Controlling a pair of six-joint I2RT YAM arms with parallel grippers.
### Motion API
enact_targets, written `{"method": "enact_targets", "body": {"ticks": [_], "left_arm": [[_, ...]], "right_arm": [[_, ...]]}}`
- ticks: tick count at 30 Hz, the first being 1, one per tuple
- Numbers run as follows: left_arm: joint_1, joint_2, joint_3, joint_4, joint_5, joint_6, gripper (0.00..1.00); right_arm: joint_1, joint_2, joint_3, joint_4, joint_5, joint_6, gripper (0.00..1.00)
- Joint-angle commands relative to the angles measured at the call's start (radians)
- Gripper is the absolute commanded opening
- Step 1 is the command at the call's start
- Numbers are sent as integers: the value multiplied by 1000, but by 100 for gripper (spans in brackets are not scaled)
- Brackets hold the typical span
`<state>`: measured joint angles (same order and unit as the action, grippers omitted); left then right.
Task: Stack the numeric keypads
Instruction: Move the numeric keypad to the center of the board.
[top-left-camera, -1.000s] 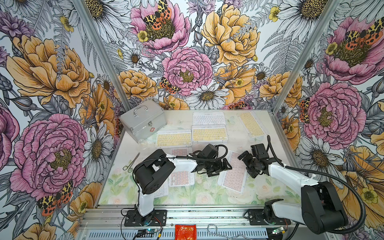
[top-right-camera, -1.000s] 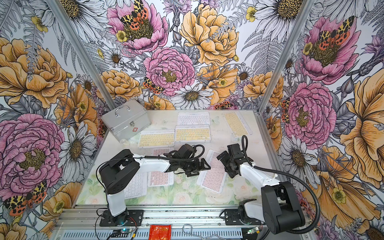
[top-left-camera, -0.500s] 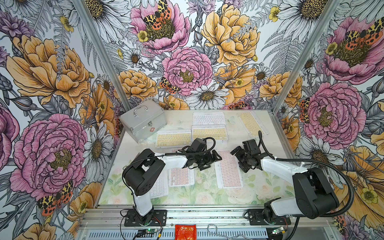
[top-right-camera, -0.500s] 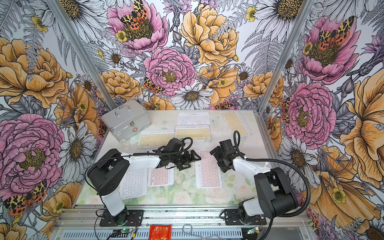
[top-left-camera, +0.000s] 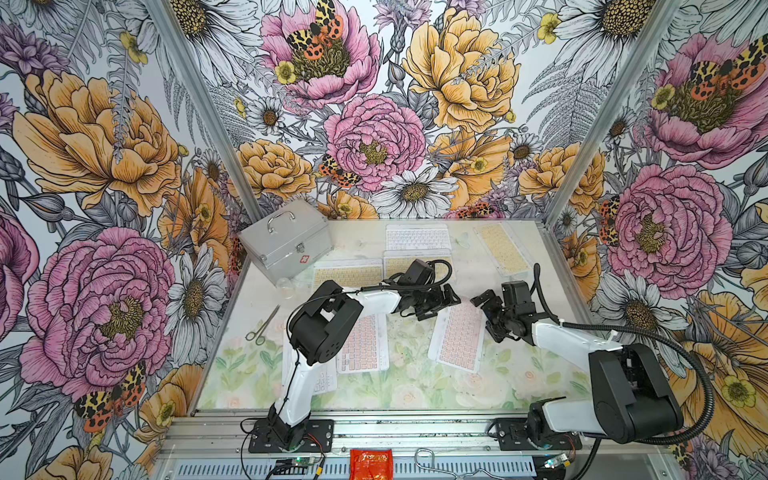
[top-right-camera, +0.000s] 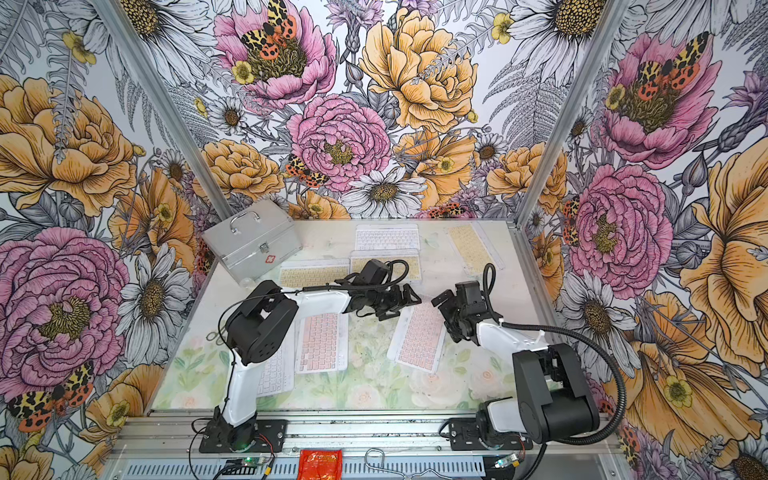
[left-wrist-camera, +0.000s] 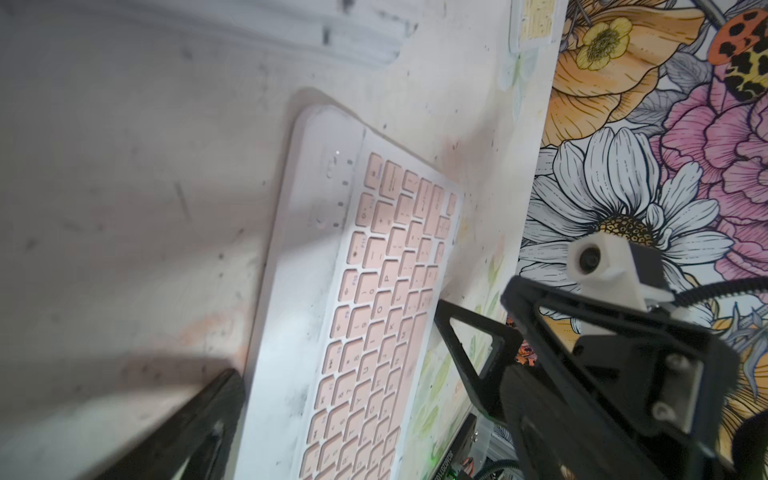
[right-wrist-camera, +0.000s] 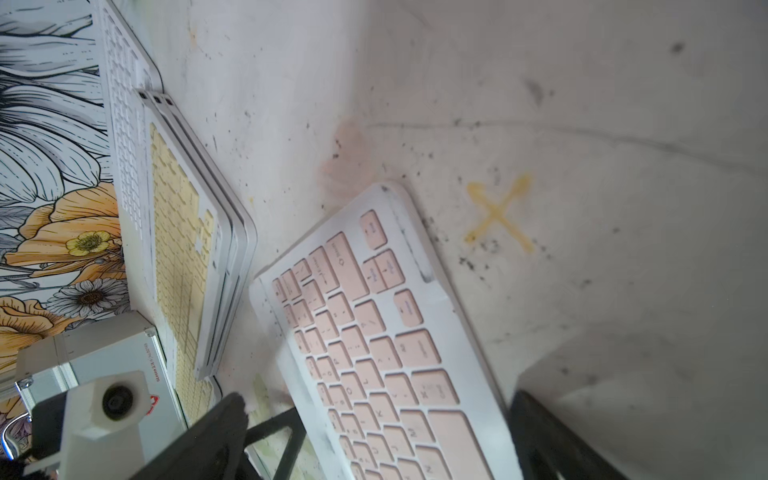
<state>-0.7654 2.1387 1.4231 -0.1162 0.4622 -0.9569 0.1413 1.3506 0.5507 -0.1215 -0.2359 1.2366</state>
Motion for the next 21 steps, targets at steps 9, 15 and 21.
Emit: {"method": "enact_targets", "body": {"ticks": [9, 15, 21], "left_arm": [[-1, 29, 273, -221, -39, 106, 99], [53, -199, 32, -261, -96, 133, 99], [48, -365, -269, -176, -76, 54, 99]], "right_arm": [[-184, -94, -22, -133, -59, -199, 100], [-214, -85, 88, -196, 4, -370, 100], [-210, 115, 210, -198, -54, -481, 100]]}}
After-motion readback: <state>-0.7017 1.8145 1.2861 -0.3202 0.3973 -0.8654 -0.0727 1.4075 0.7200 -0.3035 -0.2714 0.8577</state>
